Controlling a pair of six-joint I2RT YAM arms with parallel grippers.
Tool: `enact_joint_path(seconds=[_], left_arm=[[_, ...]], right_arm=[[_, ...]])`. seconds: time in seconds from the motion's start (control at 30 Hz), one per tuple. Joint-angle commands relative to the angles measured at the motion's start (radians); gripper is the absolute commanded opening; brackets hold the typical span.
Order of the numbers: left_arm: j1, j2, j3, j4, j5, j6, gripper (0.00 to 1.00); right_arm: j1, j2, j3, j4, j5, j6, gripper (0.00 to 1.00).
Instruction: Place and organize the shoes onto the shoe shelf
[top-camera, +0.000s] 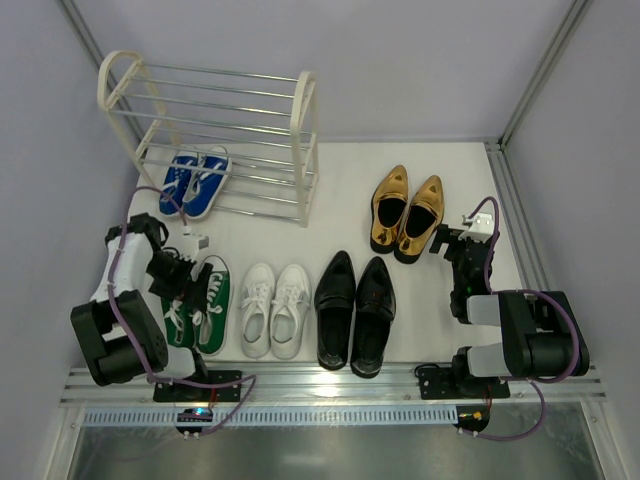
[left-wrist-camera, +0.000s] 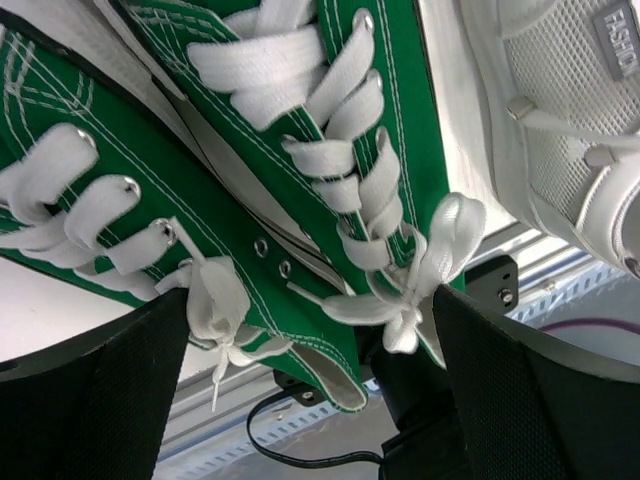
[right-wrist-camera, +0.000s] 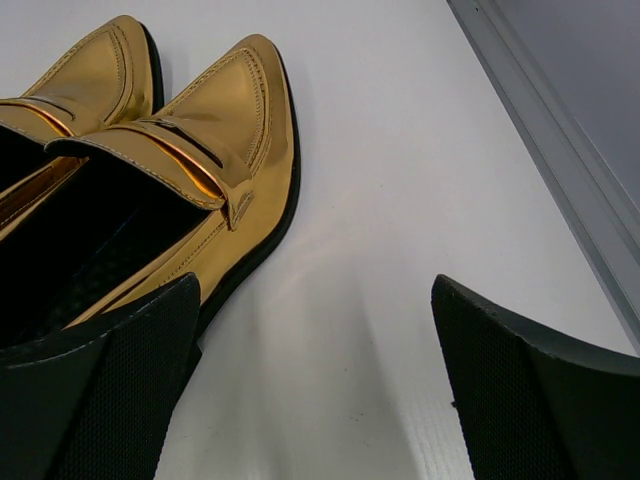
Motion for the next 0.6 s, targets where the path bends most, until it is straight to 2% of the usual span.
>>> enact_joint_path(seconds=[0.0,0.3,0.37,0.4,0.43,0.5,0.53,0.57], left_arm=[[-0.031,0.024,-0.003,0.123,-0.028,-0.049,1.00],[-0.039,0.159,-0.075,0.373,-0.183,-0.113,1.00],[-0.039,0.193,-0.093,0.422,-0.191,-0.110,0.96],[-0.039,0.205,-0.096,0.428,-0.191,-0.104,0.89],[-0.037,0.234,-0.095,0.436,-0.186,-0.099,0.71],[-0.039,0.265,-0.084,0.422,-0.177,-0.089,0.43],[-0.037,0.276,-0.078,0.416,-0.171,-0.089,0.17],[-0.037,0.283,-0.069,0.408,-0.162,-0.087,0.06]], right_arm=[[0.001,-0.007,0.006,0.075,-0.002,-0.006,0.97],[0.001,-0.007,0.006,0.076,-0.002,-0.006,0.97],[0.001,-0.007,0.006,0.076,-0.002,-0.006,0.97],[0.001,-0.009,0.006,0.076,0.000,-0.006,0.97],[0.001,-0.008,0.006,0.075,-0.002,-0.006,0.97],[0.001,-0.008,0.006,0.076,0.000,-0.006,0.97],[0.001,-0.009,0.006,0.076,-0.002,-0.006,0.97],[0.001,-0.008,0.005,0.076,-0.002,-0.007,0.97]])
